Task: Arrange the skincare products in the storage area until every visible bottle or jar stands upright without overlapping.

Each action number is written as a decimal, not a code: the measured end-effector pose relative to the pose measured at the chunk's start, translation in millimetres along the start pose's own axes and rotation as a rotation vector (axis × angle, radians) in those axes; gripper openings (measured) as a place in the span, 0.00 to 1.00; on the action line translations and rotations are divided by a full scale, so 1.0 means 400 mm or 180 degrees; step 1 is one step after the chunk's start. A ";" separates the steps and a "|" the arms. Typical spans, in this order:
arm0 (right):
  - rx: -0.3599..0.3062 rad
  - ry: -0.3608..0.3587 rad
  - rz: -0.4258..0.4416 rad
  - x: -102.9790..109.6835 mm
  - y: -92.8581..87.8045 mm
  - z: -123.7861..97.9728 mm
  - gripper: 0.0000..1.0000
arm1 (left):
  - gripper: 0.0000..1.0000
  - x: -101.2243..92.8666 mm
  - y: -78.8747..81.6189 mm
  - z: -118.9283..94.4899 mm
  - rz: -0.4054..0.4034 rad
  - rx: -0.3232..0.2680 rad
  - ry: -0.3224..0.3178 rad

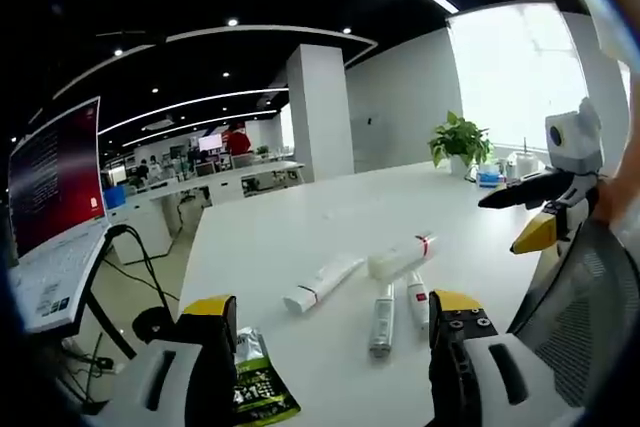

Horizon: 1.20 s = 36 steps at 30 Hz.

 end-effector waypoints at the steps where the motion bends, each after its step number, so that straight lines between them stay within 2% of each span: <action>1: -0.0010 -0.0009 0.0014 -0.002 0.001 -0.001 0.76 | 0.81 0.000 0.001 0.000 -0.0003 -0.0008 -0.0002; 15: -0.0050 -0.0096 0.0025 -0.015 0.004 -0.007 0.75 | 0.81 -0.005 0.005 0.001 0.0035 -0.0002 0.0016; 22: 0.0023 -0.0050 0.0041 -0.011 -0.004 -0.003 0.73 | 0.81 -0.008 -0.002 0.005 0.0057 0.0066 0.0006; 36: 0.0156 0.0002 0.0016 -0.003 -0.020 0.007 0.72 | 0.82 -0.010 -0.008 0.006 0.0109 0.0085 -0.0034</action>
Point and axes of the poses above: the point that each gripper's makers call its tool centre point, and the gripper's own axes: z roughly forward along the fingers, x roughly to its left, y roughly out of its top, the point moved 5 cm from there along -z, roughly backward along the fingers, and after that the axes turned 6 degrees about y, right-handed, at the moved point
